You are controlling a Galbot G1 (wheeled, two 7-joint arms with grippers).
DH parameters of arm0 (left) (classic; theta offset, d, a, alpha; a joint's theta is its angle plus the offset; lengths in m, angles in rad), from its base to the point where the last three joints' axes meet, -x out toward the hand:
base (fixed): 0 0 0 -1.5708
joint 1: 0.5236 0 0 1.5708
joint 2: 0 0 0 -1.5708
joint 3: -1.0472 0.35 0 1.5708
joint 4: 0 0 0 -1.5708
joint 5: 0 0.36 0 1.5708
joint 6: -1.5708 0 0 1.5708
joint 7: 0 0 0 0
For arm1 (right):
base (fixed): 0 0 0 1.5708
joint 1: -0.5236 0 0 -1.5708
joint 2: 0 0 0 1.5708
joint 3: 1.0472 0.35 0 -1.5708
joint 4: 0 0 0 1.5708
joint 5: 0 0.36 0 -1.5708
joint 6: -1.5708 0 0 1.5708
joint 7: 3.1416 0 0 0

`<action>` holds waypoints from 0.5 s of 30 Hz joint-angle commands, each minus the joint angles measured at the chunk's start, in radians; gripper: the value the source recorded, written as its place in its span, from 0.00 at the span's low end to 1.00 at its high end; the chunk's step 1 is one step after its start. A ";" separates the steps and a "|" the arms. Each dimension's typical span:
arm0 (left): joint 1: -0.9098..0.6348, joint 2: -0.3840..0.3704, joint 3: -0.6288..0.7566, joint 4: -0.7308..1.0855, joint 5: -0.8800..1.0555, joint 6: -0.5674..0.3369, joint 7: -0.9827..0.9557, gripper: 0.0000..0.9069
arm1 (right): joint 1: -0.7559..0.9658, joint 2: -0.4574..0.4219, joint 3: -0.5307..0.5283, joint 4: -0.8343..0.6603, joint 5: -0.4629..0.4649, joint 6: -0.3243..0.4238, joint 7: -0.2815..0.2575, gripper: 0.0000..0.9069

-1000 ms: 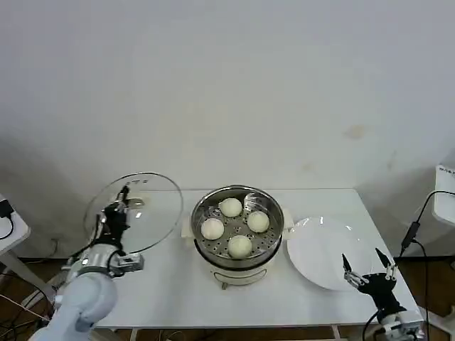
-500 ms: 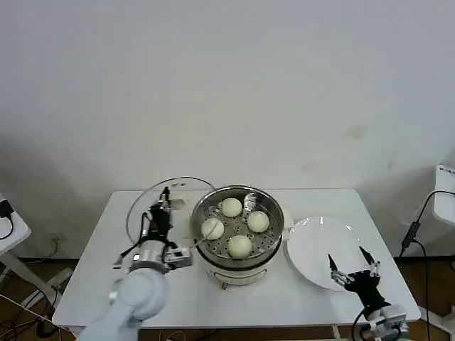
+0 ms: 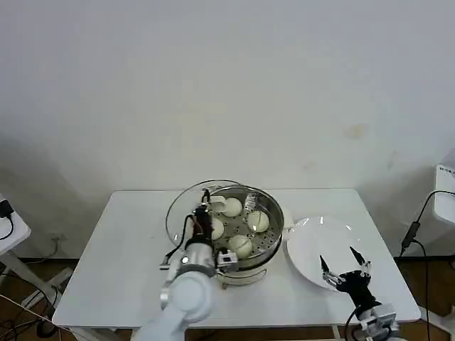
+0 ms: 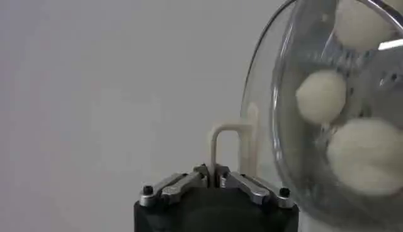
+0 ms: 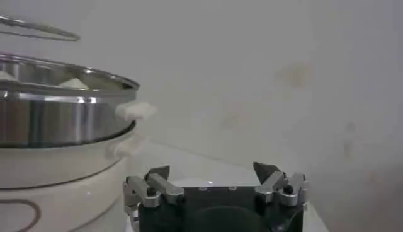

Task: Take steamed baozi put them in steamer then cover it.

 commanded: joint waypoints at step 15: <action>-0.110 -0.112 0.109 0.212 0.116 -0.010 0.027 0.00 | -0.020 0.008 -0.007 0.000 -0.009 0.012 -0.002 1.00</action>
